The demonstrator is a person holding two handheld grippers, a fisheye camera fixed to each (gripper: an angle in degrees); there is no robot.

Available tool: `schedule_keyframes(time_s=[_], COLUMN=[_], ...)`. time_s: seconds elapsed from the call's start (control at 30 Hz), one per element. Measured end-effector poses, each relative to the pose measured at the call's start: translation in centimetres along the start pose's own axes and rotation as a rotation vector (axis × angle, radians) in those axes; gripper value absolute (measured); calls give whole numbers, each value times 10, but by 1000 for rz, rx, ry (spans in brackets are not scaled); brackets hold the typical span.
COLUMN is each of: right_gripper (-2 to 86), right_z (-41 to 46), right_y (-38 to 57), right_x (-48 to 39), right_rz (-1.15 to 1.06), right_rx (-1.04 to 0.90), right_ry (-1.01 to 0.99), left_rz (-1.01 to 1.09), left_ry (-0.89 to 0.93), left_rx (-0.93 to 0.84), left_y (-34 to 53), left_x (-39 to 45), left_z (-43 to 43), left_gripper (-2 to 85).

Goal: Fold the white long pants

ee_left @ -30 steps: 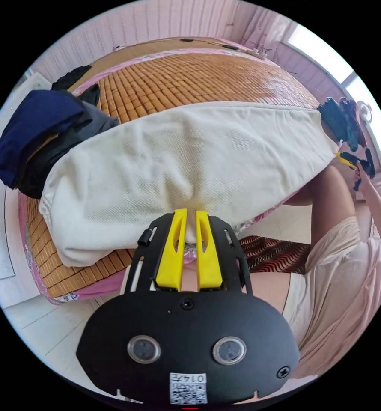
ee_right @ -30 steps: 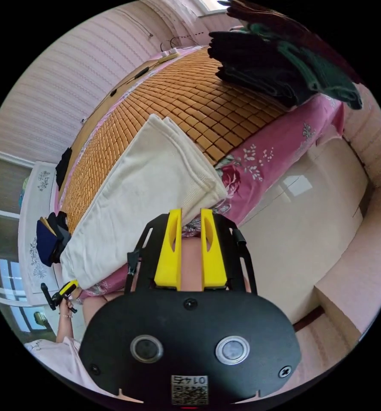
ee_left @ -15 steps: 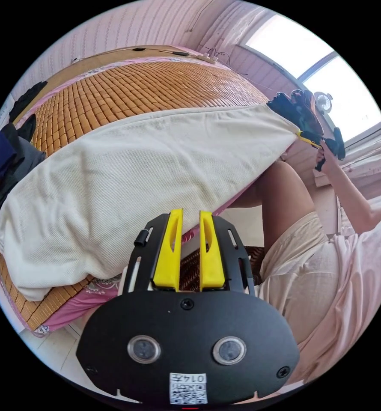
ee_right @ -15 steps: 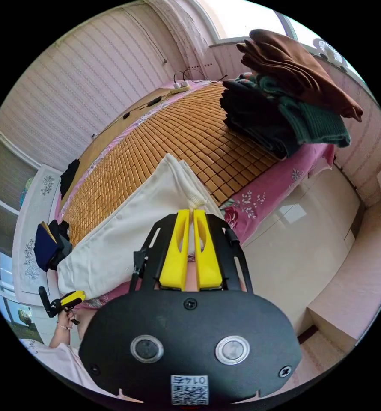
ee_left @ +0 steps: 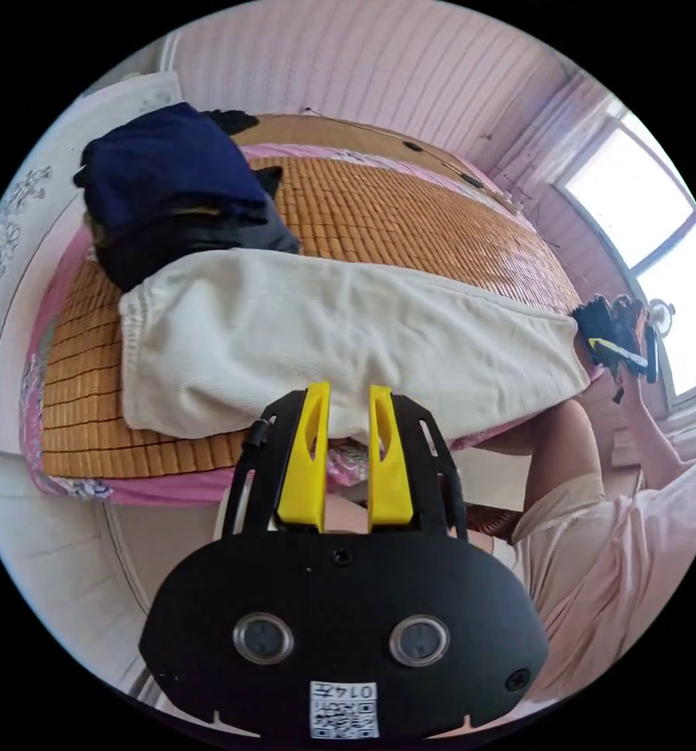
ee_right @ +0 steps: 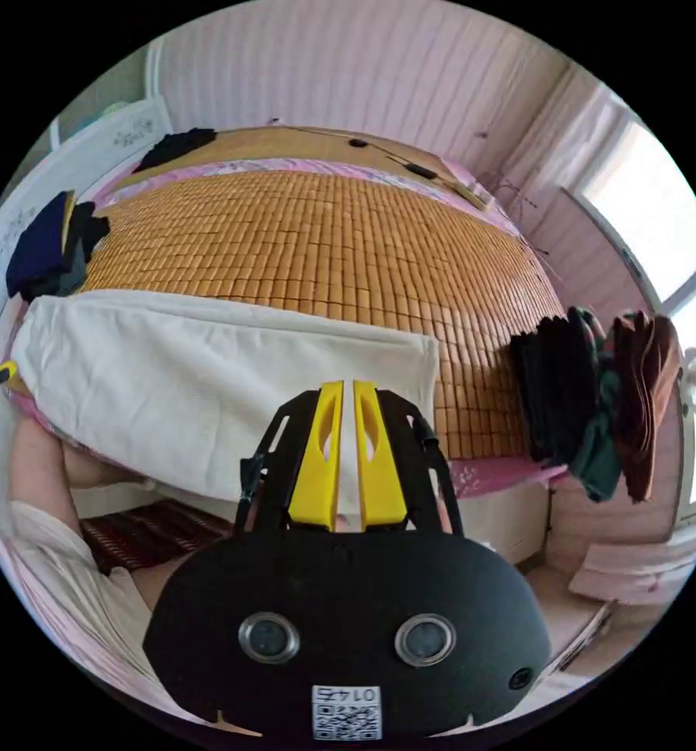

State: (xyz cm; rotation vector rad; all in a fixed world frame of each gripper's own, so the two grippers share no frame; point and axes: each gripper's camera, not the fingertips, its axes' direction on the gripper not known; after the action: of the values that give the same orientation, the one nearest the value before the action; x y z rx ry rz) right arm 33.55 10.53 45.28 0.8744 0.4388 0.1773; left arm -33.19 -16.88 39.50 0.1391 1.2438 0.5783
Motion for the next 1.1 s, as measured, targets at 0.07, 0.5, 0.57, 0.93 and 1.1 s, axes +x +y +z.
schedule_keyframes(time_s=[0.07, 0.5, 0.57, 0.93, 1.1], right_gripper=[73, 59, 30, 2, 18], right_z=[1, 83, 76, 45, 51], right_y=[-47, -174, -173, -200, -210], right_x=[-79, -301, -304, -267, -254], right_rz=[-275, -775, -822, -780, -744], right_rx=[34, -259, -235, -192, -177], right_ry=[-75, -174, -170, -281, -245], left_rz=[-107, -30, 185, 660, 550], left_ry=[-65, -27, -36, -207, -144], left_rx=[91, 39, -18, -279, -104], left_y=[5, -62, -81, -135, -134], left_x=[-54, -97, -32, 130, 122], left_z=[-29, 16, 54, 209, 158], left_gripper=[82, 81, 90, 47, 38])
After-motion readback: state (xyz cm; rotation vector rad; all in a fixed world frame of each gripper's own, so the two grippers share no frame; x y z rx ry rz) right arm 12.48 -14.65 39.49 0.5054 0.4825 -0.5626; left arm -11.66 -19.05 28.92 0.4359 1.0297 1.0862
